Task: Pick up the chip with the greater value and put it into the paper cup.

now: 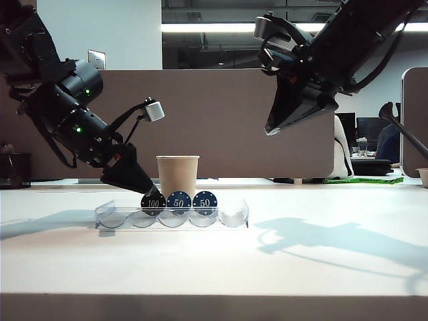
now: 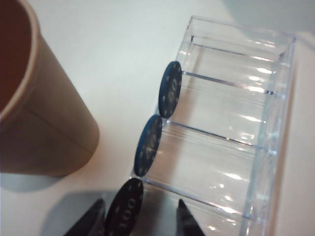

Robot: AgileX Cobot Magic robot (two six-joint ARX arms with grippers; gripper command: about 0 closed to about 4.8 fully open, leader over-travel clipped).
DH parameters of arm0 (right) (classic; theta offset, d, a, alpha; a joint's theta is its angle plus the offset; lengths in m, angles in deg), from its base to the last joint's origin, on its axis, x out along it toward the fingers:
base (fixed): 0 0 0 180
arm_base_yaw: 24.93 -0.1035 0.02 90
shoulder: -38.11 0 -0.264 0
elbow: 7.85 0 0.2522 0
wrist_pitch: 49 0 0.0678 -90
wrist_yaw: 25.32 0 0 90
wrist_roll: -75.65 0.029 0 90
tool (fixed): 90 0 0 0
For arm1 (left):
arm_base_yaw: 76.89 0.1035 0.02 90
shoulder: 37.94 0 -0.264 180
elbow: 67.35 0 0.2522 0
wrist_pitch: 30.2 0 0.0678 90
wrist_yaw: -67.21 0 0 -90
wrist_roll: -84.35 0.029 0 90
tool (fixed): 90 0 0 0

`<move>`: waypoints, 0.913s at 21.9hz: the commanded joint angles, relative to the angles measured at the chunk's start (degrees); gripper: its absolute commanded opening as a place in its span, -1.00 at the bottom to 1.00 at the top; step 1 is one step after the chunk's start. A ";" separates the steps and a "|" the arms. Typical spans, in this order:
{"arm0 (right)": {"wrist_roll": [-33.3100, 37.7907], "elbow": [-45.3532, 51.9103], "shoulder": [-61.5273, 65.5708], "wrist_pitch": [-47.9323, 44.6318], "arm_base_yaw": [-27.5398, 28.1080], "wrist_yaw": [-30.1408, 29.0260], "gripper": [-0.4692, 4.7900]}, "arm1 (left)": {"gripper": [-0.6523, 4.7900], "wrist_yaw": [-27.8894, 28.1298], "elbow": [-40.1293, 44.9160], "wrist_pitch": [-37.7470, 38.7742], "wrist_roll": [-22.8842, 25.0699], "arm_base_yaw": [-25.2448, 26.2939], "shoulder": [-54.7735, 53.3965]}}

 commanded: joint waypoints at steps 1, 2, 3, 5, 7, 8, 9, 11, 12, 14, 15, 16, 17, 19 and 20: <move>-0.17 -0.24 -0.20 -0.61 -0.04 -0.11 -0.83 | -0.07 -0.22 -0.46 -0.79 -0.20 -0.07 0.09; -0.15 -0.24 -0.20 -0.61 -0.04 -0.11 -0.83 | -0.07 -0.22 -0.52 -1.14 -0.22 -0.07 0.09; -0.17 -0.24 -0.17 -0.61 -0.04 -0.11 -0.83 | -0.07 -0.20 -0.55 -1.53 -0.28 -0.07 0.09; -0.15 -0.24 -0.17 -0.61 -0.04 -0.11 -0.83 | -0.07 -0.17 -0.55 -2.43 -0.85 -0.07 0.09; -0.15 -0.22 -0.15 -0.61 -0.04 -0.11 -0.83 | -0.09 -0.22 -0.57 -3.21 -1.97 -0.07 -0.11; -0.17 -0.22 -0.15 -0.61 -0.04 -0.09 -0.83 | -0.09 -0.22 -0.57 -3.15 -2.47 -0.07 -0.17; -0.17 -0.22 -0.13 -0.61 -0.04 -0.09 -0.83 | -0.09 -0.42 -0.57 -3.08 -2.75 -0.07 -0.26; -0.17 -0.22 -0.13 -0.61 -0.04 -0.09 -0.83 | -0.09 -0.42 -0.57 -2.71 -2.75 -0.07 -0.28; -0.17 -0.22 -0.13 -0.61 -0.04 -0.09 -0.83 | -0.09 -0.39 -0.57 -2.58 -2.73 -0.07 -0.28; -0.17 -0.22 -0.13 -0.61 -0.04 -0.09 -0.83 | -0.12 -0.22 -0.57 -2.45 -2.75 -0.07 -0.28; -0.17 -0.22 -0.13 -0.61 -0.04 -0.09 -0.83 | -0.12 -0.22 -0.57 -2.43 -2.75 -0.07 -0.28; -0.17 -0.22 -0.13 -0.61 -0.04 -0.09 -0.83 | -0.12 -0.22 -0.57 -2.38 -2.75 -0.07 -0.28; -0.17 -0.22 -0.13 -0.61 -0.04 -0.09 -0.83 | -0.13 -0.22 -0.57 -2.36 -2.75 -0.07 -0.28; -0.17 -0.22 -0.13 -0.61 -0.04 -0.09 -0.83 | -0.23 -0.20 -0.57 -2.27 -2.75 -0.07 -0.46; -0.17 -0.22 -0.13 -0.59 -0.04 -0.09 -0.83 | -0.23 -0.20 -0.57 -2.12 -2.75 -0.07 -0.50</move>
